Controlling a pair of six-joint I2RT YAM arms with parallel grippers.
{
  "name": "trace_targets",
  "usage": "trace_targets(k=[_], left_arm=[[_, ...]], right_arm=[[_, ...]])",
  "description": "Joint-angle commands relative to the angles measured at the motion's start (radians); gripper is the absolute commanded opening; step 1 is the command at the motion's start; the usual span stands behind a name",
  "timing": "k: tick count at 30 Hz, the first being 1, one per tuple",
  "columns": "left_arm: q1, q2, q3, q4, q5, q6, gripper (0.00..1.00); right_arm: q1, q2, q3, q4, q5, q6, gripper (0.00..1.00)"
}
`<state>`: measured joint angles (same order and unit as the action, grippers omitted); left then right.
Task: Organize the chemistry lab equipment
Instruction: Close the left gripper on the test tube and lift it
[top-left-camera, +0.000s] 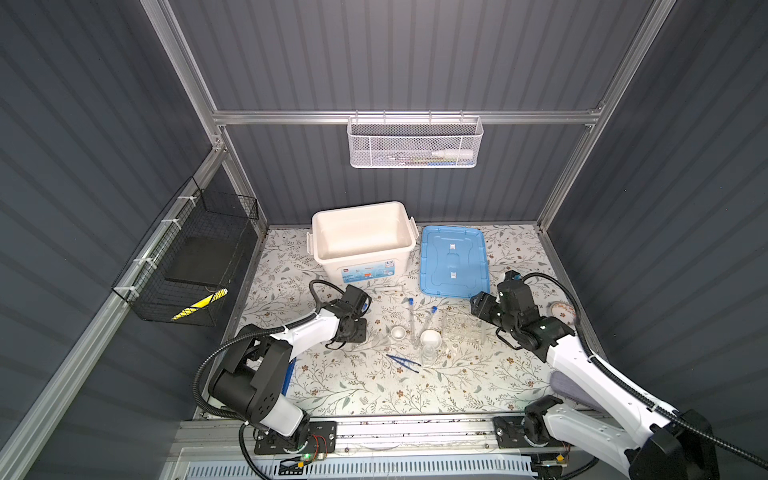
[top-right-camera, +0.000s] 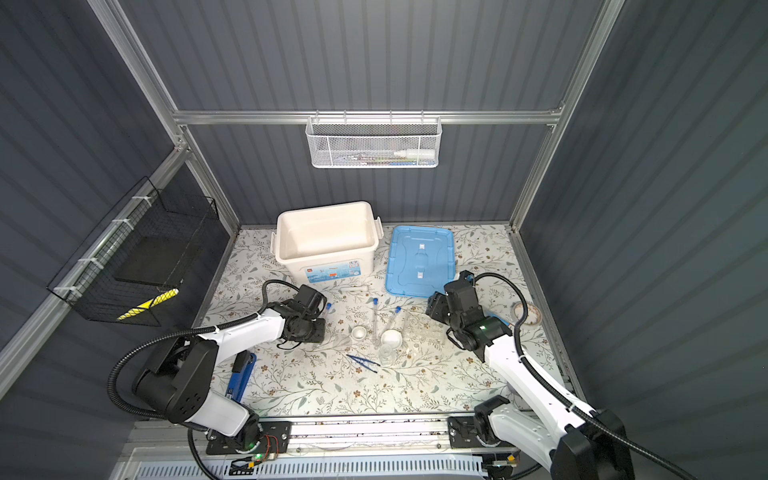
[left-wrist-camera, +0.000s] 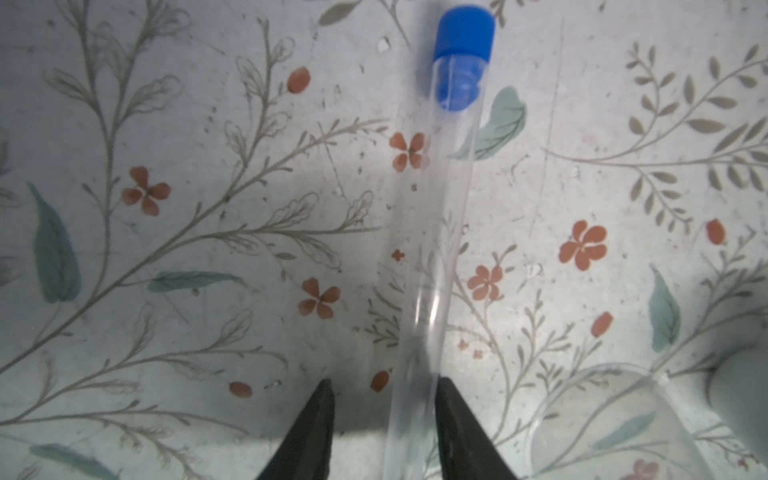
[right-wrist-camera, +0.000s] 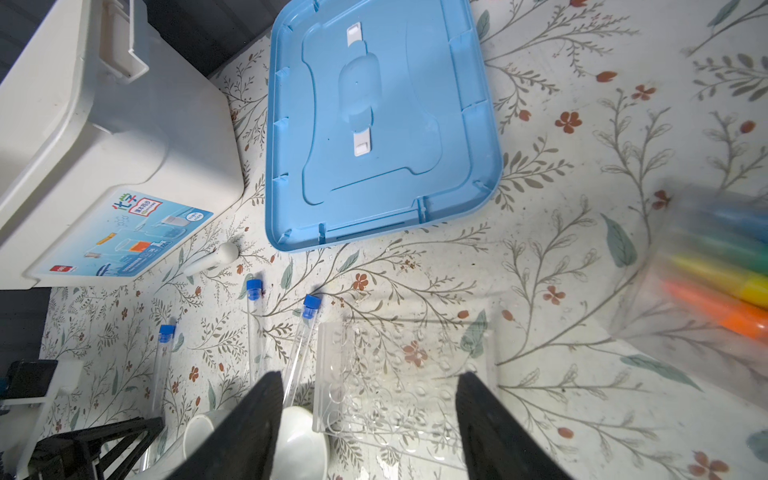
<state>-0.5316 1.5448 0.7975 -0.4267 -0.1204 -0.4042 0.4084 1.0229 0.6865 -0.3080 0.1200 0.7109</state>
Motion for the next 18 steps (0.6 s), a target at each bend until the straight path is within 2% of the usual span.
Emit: trace_targets(k=[1,18], left_arm=[[-0.007,-0.013,-0.02,-0.047,-0.025,-0.007,0.43],[-0.007,-0.019,-0.038,-0.028,-0.012,-0.001,0.38]], right_arm=[[0.007,-0.015,0.01,-0.027,0.001,-0.006,0.69],[0.018,0.059,0.062,-0.016,-0.044,-0.014,0.69]])
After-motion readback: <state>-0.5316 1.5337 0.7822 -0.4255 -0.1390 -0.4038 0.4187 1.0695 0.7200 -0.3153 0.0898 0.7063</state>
